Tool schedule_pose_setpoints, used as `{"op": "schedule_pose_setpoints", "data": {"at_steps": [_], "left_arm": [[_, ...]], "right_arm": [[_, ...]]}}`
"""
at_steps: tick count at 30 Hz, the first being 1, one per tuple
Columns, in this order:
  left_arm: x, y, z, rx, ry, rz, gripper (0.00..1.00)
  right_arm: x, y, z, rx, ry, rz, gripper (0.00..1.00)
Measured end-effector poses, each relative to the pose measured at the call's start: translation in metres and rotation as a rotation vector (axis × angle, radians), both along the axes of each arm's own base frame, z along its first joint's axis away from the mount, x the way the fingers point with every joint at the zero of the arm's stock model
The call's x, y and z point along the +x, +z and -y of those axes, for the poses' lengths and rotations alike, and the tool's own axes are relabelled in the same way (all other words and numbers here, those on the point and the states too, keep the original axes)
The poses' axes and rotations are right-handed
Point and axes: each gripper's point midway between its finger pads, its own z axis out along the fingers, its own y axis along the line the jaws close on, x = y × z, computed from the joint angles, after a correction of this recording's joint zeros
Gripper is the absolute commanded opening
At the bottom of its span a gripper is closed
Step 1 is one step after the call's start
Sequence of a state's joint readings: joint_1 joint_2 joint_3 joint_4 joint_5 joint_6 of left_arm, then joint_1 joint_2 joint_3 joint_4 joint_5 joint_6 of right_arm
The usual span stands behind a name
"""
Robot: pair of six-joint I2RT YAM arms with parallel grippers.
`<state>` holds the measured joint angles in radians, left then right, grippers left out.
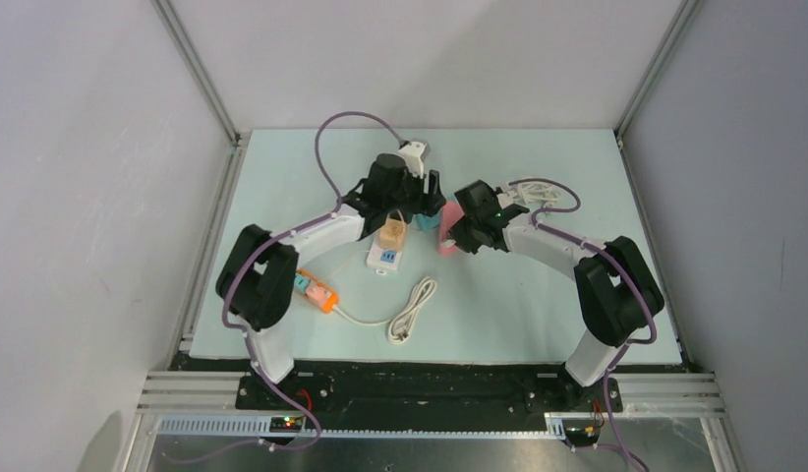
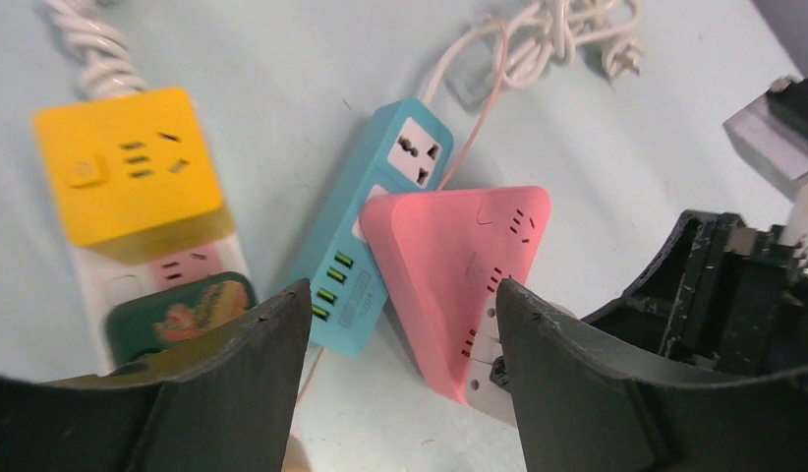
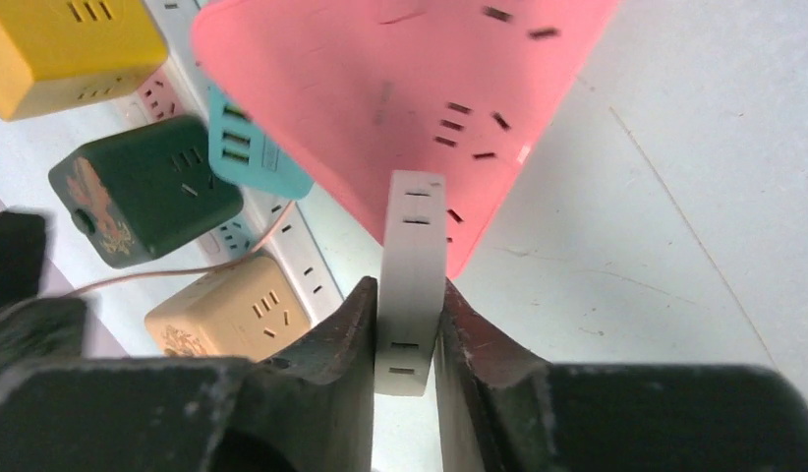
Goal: Insert the plug
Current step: Insert the plug into the socket.
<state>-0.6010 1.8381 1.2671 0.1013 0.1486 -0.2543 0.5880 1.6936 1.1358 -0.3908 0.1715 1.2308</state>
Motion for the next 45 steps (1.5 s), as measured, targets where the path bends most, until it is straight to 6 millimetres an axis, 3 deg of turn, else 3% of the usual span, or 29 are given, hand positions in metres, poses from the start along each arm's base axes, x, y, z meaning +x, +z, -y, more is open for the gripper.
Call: {"op": "schedule_pose_setpoints", "data": {"at_steps": [3,7,13,27,32,38,45], "left_arm": [[0.003,0.019,-0.012,-0.009,0.034,0.041,0.74],[0.007,0.028,-0.031,0.007,0.086,0.074,0.74],[0.004,0.014,-0.045,0.044,0.114,0.058,0.74],[0.001,0.018,-0.041,0.053,0.065,0.072,0.77],[0.028,0.018,-0.015,0.038,0.019,0.060,0.77],[0.079,-0.006,0.023,0.043,-0.010,-0.004,0.80],[0.078,-0.058,0.028,0.028,-0.014,-0.200,0.86]], "right_arm": [[0.001,0.000,0.000,0.009,-0.014,-0.004,0.00],[0.002,-0.002,0.000,0.015,-0.027,-0.009,0.00],[0.006,-0.005,-0.001,0.012,-0.048,-0.019,0.00],[0.024,-0.005,-0.016,0.041,-0.168,-0.016,0.00],[0.024,-0.005,-0.016,0.034,-0.158,-0.007,0.00],[0.023,-0.004,-0.016,0.025,-0.138,0.000,0.00],[0.023,-0.004,-0.015,0.015,-0.115,0.007,0.00]]}}
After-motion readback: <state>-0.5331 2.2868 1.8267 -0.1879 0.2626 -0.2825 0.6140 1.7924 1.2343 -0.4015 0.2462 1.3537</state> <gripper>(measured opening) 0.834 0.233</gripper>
